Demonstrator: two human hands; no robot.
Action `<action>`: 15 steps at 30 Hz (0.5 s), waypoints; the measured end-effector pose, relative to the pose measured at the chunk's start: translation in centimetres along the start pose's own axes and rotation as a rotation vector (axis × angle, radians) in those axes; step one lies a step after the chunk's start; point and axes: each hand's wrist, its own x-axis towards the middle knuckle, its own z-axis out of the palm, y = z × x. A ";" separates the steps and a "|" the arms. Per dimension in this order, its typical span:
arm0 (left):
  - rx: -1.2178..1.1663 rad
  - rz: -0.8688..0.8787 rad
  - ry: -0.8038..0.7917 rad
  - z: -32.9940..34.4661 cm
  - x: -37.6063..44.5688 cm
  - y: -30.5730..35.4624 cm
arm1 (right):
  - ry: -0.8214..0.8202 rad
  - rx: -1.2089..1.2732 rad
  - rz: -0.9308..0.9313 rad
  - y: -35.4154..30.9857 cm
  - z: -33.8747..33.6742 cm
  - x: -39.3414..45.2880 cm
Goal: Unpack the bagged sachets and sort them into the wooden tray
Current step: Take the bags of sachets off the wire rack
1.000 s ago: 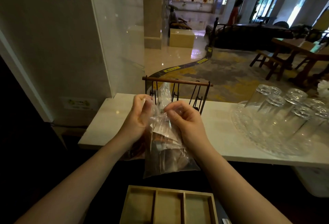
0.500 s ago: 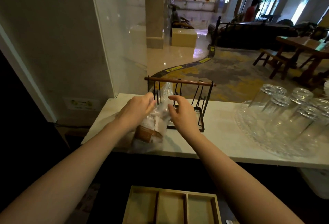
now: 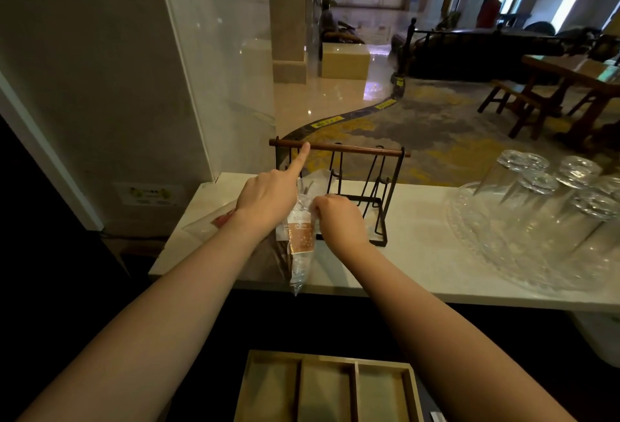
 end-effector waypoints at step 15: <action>-0.121 -0.013 -0.016 0.8 0.4 0.1 | 0.434 1.123 0.333 1.6 -10.4 -8.2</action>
